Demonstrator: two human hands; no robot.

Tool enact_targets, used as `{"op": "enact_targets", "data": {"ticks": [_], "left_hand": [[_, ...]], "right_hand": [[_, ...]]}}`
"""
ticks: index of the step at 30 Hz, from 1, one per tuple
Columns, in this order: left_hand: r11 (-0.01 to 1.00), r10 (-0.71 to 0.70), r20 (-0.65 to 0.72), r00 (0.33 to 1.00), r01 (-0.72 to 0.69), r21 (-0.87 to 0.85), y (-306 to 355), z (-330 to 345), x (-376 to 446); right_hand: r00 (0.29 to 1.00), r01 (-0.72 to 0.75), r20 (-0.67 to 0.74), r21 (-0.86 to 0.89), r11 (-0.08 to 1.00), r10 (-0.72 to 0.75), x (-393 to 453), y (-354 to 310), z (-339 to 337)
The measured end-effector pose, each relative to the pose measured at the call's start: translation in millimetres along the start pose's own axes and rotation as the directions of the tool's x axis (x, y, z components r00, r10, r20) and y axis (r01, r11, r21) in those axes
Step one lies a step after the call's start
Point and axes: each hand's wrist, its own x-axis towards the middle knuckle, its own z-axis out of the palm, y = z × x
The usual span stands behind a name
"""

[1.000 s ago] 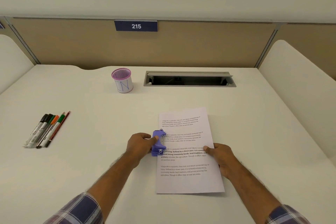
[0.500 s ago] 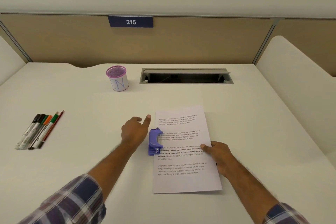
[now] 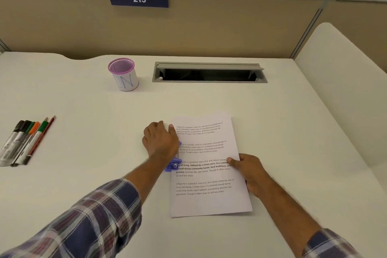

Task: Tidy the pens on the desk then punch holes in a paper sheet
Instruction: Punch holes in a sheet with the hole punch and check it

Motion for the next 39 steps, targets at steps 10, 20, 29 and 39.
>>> {"op": "enact_targets", "data": {"ticks": [10,20,29,39], "left_hand": [[1.0,-0.016,-0.078,0.997,0.014,-0.025,-12,12,4],[0.999,0.004,-0.132,0.991,0.001,0.036,-17,19,2],[0.999,0.007,-0.141,0.99,-0.002,0.04,-20,20,3],[1.0,0.008,-0.134,0.991,-0.004,0.029,-20,20,3]], "right_hand": [[1.0,0.005,0.027,-0.012,1.0,-0.004,2,0,-1],[1.0,-0.017,0.02,0.002,1.0,0.016,5,2,-1],[1.0,-0.014,0.01,0.014,1.0,0.014,5,3,0],[1.0,-0.018,0.005,0.025,1.0,0.018,5,2,2]]}}
